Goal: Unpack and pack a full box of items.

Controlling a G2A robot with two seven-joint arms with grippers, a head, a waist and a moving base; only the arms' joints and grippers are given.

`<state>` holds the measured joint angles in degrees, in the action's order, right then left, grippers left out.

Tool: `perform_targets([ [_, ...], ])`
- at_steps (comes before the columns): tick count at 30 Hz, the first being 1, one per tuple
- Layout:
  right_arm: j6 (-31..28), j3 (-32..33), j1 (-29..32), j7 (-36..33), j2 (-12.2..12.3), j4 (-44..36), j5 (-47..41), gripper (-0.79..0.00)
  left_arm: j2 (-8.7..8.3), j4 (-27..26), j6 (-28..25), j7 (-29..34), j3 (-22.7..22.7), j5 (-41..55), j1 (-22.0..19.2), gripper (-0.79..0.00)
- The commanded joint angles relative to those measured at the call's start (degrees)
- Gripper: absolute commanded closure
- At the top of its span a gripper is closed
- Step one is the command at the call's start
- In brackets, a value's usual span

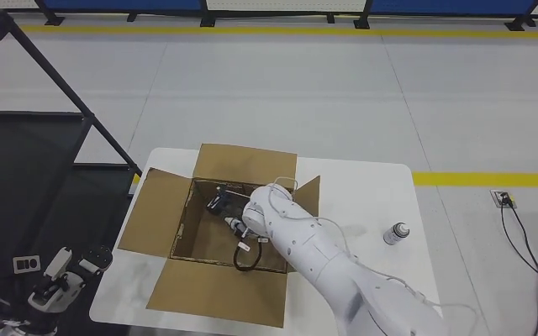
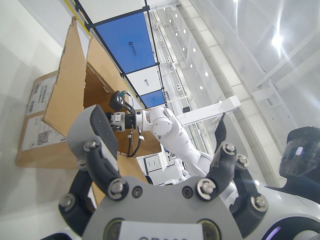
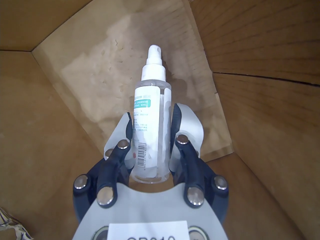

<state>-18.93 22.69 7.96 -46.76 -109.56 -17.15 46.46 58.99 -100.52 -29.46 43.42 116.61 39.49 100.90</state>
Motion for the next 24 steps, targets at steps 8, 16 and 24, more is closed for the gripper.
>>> perform_targets([
  [8, 1.2, -0.3, -0.4, 2.4, -1.8, 0.0, 2.1, -0.785, 0.0, 0.0, 0.0, 0.0, 0.0, 0.0, 0.0, -0.785],
  [16, 5.4, -0.7, -0.4, 9.2, -2.0, -4.5, 7.0, -0.785, 0.0, 0.0, 0.0, 0.0, 0.0, 0.0, 0.0, -0.785],
  [24, 9.6, 0.5, 1.4, 16.7, 0.8, -13.5, 13.7, -0.785, 0.0, 0.0, 0.0, 0.0, 0.0, 0.0, 0.0, -0.785],
])
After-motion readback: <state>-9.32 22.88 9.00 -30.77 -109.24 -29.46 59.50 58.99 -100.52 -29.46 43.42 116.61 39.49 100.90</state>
